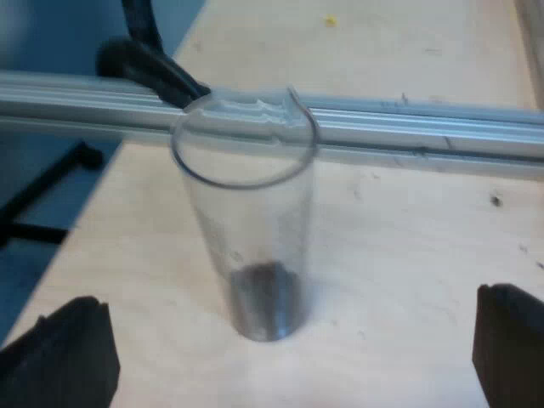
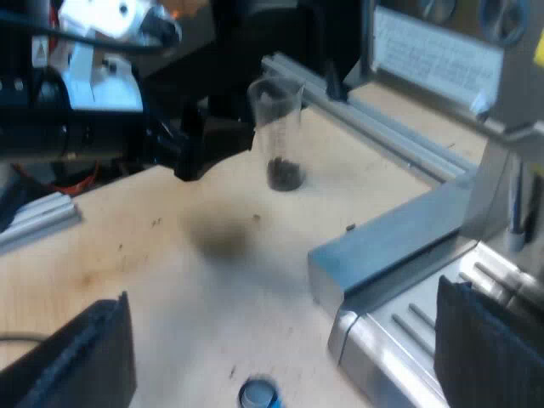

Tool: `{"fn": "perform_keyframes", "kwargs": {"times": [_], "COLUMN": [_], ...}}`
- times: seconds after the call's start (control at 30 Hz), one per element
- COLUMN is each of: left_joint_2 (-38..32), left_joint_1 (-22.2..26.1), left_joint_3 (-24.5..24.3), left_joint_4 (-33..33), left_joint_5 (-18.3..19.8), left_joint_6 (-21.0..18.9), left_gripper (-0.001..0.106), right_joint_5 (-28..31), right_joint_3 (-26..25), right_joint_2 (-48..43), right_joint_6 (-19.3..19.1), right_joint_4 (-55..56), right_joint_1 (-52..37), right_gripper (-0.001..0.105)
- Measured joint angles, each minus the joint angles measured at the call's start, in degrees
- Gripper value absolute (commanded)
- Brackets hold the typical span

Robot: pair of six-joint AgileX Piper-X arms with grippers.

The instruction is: Pour the beans into the coffee machine

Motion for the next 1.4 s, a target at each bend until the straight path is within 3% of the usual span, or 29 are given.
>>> {"fn": "perform_keyframes", "kwargs": {"times": [0.3,0.57,0.77,1.4], "left_joint_2": [5.85,18.78,24.78,33.51], "left_joint_1": [0.00,0.00,0.00,0.00], "left_joint_3": [0.00,0.00,-0.12,-8.96], "left_joint_4": [-5.19,-18.62,-25.62,-25.81], "left_joint_5": [-1.46,-1.50,-1.50,-1.50], "left_joint_6": [-0.22,-0.08,-0.08,0.97], "left_gripper": [0.086,0.086,0.086,0.086], "right_joint_5": [1.36,1.58,1.65,1.65], "right_joint_3": [0.00,0.00,0.00,0.00], "right_joint_2": [0.00,0.00,0.00,0.00], "right_joint_6": [0.00,0.00,0.06,1.32], "right_joint_4": [-2.66,-2.66,-2.82,-4.38], "right_joint_1": [0.00,0.00,0.00,0.00], "right_gripper": [0.074,0.074,0.074,0.074]}}
